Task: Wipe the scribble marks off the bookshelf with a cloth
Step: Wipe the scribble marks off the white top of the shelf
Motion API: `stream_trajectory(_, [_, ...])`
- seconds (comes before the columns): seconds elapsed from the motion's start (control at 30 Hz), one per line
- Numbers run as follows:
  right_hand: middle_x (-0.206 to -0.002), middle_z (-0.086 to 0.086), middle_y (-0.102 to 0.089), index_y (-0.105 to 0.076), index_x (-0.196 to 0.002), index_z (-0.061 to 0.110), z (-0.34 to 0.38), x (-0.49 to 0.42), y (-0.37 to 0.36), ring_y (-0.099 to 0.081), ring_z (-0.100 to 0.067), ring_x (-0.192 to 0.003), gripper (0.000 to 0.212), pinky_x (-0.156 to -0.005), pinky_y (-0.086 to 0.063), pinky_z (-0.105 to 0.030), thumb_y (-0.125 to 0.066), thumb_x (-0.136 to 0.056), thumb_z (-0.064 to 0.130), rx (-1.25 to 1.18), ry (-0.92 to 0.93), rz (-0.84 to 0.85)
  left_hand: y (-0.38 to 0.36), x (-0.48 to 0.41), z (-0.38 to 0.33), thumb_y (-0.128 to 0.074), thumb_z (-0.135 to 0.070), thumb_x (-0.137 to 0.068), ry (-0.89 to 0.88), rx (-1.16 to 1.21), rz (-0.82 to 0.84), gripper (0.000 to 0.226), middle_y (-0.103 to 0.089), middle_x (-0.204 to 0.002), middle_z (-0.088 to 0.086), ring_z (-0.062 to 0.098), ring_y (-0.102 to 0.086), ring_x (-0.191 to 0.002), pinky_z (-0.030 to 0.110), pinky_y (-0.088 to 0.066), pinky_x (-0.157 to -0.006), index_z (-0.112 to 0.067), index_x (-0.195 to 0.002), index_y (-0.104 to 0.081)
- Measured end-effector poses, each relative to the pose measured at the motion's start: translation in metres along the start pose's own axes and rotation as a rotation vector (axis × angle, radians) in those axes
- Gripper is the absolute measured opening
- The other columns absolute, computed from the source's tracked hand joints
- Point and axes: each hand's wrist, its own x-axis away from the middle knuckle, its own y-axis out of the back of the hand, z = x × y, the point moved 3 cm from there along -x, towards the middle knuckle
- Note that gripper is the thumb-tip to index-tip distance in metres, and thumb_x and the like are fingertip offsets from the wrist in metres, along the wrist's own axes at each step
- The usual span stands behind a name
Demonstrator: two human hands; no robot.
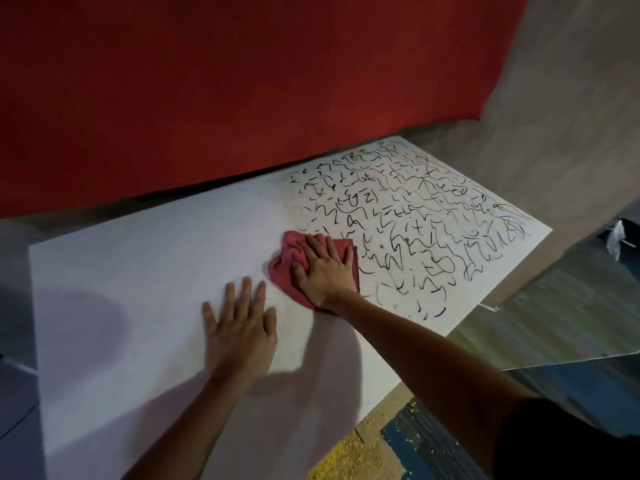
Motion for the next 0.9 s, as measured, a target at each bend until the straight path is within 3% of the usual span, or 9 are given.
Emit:
stream_trajectory(0.1, [-0.161,0.005,-0.007,-0.014,-0.153,0.027,0.003,-0.006,-0.001,0.004,-0.021,-0.148,0.057,-0.114,0.008,-0.055,-0.025,-0.100,0.045,0.011,-0.020,-0.009,0.004,-0.001,-0.002,0.001,-0.048,-0.087,0.001,-0.012,-0.027,0.076,-0.029,-0.155,0.003,0.028,-0.025,-0.144,0.059,-0.012,-0.113,-0.020,-0.147,-0.036])
stream_trajectory(0.27, [-0.161,0.005,0.000,-0.007,-0.153,0.028,0.011,0.052,-0.011,0.010,-0.020,-0.147,0.066,-0.113,0.013,-0.052,-0.007,-0.092,0.053,-0.009,-0.026,0.019,0.007,0.001,-0.002,0.025,-0.047,-0.067,0.001,-0.029,0.058,0.094,0.004,-0.161,-0.003,0.021,0.005,-0.148,0.053,0.002,-0.115,-0.025,-0.154,-0.002])
stream_trajectory(0.37, [-0.161,0.005,0.004,-0.003,-0.153,0.027,0.014,0.092,-0.015,0.014,-0.020,-0.147,0.085,-0.112,0.017,-0.049,0.012,-0.075,0.057,-0.002,-0.014,0.021,0.010,0.002,-0.003,0.023,-0.046,-0.067,-0.009,-0.067,0.095,0.091,0.009,-0.161,-0.001,0.022,0.008,-0.148,0.053,0.001,-0.116,-0.025,-0.153,0.004])
stream_trajectory(0.43, [-0.161,0.006,0.005,-0.004,-0.153,0.027,0.013,0.098,-0.016,0.014,-0.020,-0.147,0.090,-0.112,0.016,-0.051,0.014,-0.070,0.057,0.011,-0.019,0.032,0.009,0.002,-0.002,0.015,-0.046,-0.076,0.004,-0.075,0.127,0.080,0.012,-0.161,-0.002,0.021,0.011,-0.148,0.053,0.002,-0.116,-0.025,-0.153,0.007])
stream_trajectory(0.5, [-0.161,0.006,0.004,-0.005,-0.153,0.028,0.013,0.093,-0.012,0.013,-0.021,-0.147,0.085,-0.112,0.015,-0.053,0.012,-0.075,0.057,0.018,-0.014,0.029,0.010,0.001,-0.002,0.015,-0.046,-0.075,0.011,-0.077,0.134,0.081,0.013,-0.160,-0.003,0.021,0.012,-0.148,0.053,0.003,-0.116,-0.025,-0.153,0.008])
stream_trajectory(0.63, [-0.161,0.008,0.001,-0.008,-0.153,0.030,0.007,0.065,-0.007,0.009,-0.021,-0.148,0.060,-0.113,0.013,-0.053,-0.014,-0.097,0.052,0.026,0.027,0.056,0.008,0.003,-0.004,0.028,-0.047,-0.064,0.009,-0.058,0.090,0.095,0.009,-0.161,-0.004,0.020,0.009,-0.148,0.052,0.004,-0.116,-0.027,-0.153,0.005])
stream_trajectory(0.9, [-0.161,0.009,-0.002,-0.012,-0.153,0.029,-0.008,0.017,0.007,0.007,-0.017,-0.148,0.056,-0.114,0.010,-0.051,-0.021,-0.101,0.049,0.015,0.010,0.035,0.005,0.000,-0.001,0.025,-0.050,-0.069,0.026,0.011,0.024,0.092,0.001,-0.160,-0.005,0.020,0.003,-0.148,0.051,0.006,-0.115,-0.027,-0.153,-0.004])
